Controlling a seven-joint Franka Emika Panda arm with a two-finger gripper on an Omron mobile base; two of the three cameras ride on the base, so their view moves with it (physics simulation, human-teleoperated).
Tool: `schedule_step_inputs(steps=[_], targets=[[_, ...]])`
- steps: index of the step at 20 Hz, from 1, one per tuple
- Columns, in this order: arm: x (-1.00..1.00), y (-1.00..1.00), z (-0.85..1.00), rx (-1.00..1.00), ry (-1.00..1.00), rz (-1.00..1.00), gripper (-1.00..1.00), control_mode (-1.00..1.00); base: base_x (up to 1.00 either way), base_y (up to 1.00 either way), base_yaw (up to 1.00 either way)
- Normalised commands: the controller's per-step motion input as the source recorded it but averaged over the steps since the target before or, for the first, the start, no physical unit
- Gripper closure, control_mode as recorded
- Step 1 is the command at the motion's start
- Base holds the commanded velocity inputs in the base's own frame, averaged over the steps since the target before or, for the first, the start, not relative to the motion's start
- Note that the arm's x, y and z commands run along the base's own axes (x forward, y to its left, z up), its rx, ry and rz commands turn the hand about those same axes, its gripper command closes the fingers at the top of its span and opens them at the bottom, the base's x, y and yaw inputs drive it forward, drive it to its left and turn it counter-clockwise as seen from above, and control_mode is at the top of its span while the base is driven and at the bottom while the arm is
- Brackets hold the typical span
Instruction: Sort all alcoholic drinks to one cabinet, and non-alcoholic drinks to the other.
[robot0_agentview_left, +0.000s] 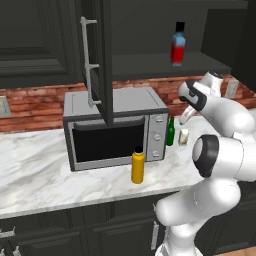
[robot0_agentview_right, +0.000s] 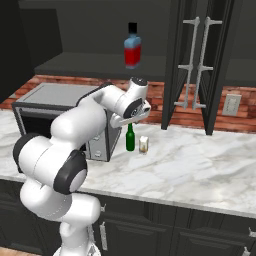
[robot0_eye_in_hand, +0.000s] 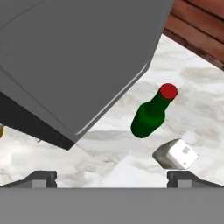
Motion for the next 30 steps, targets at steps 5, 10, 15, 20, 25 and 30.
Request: schedule_step_inputs(steps=[5,10,15,20,25,30], targets=[[0.15,0.0,-0.16,0.02,0.01,0.02,-1.0,-1.0,0.0,0.0,0.0],[0.1,0.0,-0.07,0.04,0.03,0.02,-1.0,-1.0,0.0,0.0,0.0],[0.05,-0.03,-0.03,0.05,0.02,0.04,-1.0,-1.0,0.0,0.0,0.0],[0.05,-0.03,-0.04,0.04,0.03,0.05,-1.0,-1.0,0.0,0.0,0.0],[0.06,-0.04,-0.03,0.03,0.01,0.04,-1.0,-1.0,0.0,0.0,0.0],[0.06,-0.03,0.0,0.03,0.0,0.03,-1.0,-1.0,0.0,0.0,0.0]])
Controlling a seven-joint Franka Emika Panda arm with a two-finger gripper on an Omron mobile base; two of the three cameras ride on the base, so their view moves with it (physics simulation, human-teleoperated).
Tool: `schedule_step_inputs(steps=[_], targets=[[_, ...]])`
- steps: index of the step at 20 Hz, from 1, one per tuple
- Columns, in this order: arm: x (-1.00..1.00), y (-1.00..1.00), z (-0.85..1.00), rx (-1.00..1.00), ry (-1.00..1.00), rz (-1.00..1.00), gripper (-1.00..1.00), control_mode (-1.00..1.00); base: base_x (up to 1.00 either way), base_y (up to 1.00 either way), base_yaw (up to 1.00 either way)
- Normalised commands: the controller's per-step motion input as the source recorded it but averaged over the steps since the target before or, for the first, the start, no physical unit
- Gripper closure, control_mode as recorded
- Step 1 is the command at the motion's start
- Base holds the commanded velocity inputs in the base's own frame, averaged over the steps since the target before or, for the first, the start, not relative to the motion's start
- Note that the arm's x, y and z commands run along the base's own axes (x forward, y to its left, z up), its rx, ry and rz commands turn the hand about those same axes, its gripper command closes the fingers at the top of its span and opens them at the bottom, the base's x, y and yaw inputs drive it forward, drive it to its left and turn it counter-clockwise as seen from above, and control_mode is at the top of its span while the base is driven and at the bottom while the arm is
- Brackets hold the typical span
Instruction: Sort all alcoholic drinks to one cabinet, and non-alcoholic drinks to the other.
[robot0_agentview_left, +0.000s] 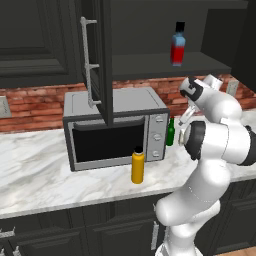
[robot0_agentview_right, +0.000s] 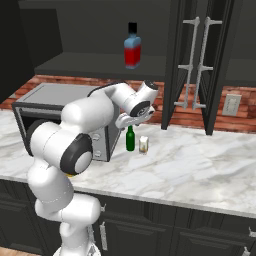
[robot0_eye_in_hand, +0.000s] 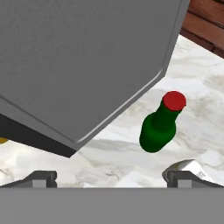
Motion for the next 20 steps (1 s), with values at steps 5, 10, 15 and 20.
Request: schedule_step_inputs(steps=[5,10,15,20], targets=[[0.08,0.0,-0.03,0.01,0.0,0.01,-1.0,-1.0,0.0,0.0,0.0],[0.1,0.0,-0.1,0.0,0.0,0.0,-1.0,-1.0,0.0,0.0,0.0],[0.09,0.0,-0.09,0.0,0.0,0.0,-1.0,-1.0,0.0,0.0,0.0],[0.09,0.0,-0.05,0.0,0.0,0.0,-1.0,-1.0,0.0,0.0,0.0]])
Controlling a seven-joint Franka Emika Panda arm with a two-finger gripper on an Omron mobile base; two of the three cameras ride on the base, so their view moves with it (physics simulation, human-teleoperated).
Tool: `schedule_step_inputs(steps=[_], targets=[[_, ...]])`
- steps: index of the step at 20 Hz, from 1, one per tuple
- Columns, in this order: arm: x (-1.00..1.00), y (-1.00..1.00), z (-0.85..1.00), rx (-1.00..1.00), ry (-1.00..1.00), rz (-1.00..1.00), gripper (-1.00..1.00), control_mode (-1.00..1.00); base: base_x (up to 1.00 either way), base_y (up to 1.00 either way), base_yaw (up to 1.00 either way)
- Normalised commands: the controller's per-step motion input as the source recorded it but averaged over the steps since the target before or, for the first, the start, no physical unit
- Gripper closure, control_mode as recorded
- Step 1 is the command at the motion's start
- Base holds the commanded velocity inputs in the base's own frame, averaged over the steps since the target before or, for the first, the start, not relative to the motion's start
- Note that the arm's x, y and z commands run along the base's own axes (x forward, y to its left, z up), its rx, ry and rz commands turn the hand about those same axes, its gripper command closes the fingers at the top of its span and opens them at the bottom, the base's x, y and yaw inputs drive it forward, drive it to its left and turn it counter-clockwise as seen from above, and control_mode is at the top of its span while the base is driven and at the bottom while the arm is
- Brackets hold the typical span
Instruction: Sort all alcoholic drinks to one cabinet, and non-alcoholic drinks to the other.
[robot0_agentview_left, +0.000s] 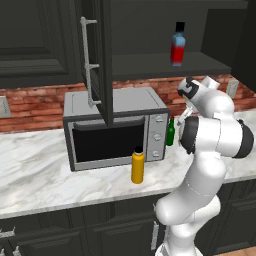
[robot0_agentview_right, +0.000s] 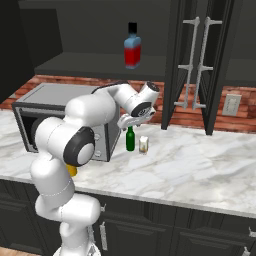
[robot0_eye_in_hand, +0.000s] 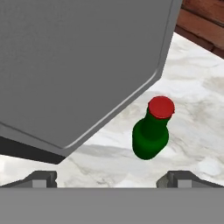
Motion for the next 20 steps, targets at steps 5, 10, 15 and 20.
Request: schedule_step_inputs(steps=[5,10,15,20], targets=[[0.1,-0.01,-0.03,0.0,0.0,0.0,-1.0,-1.0,0.0,0.0,0.0],[0.11,0.0,-0.07,0.0,0.0,0.01,-1.0,-1.0,0.0,0.0,0.0],[0.09,-0.02,-0.09,0.01,0.0,0.01,-1.0,-1.0,0.0,0.0,0.0],[0.09,-0.02,-0.1,0.01,0.0,0.01,-1.0,-1.0,0.0,0.0,0.0]])
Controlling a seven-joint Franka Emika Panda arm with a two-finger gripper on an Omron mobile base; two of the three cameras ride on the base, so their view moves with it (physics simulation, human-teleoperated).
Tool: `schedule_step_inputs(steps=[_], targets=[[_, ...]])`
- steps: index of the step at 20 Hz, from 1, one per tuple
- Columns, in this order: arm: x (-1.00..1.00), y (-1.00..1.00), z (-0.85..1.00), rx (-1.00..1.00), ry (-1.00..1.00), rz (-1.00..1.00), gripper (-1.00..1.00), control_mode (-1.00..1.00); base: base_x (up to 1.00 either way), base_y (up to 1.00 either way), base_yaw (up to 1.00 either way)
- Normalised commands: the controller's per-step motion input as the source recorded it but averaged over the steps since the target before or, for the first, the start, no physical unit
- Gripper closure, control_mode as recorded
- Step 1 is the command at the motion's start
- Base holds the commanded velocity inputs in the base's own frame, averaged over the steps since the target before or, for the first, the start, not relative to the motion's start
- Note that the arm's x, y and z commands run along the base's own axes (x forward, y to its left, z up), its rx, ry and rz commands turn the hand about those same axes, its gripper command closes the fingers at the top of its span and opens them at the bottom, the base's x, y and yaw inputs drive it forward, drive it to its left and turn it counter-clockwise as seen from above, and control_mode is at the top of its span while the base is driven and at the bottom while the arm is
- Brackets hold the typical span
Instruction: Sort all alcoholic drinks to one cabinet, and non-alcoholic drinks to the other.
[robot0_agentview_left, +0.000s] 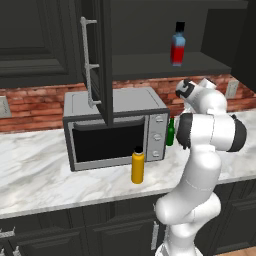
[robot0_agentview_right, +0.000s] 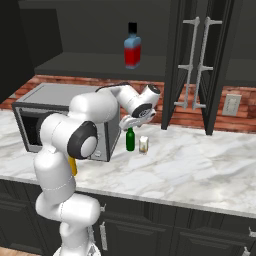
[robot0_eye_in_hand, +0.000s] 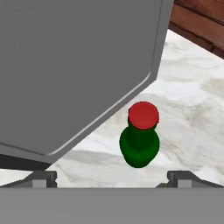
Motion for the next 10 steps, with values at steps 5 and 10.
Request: schedule_step_inputs(steps=[5,10], targets=[[0.08,0.0,-0.07,0.01,0.0,0.01,-1.0,-1.0,0.0,0.0,0.0],[0.11,0.0,-0.06,0.01,0.0,0.01,-1.0,-1.0,0.0,0.0,0.0]])
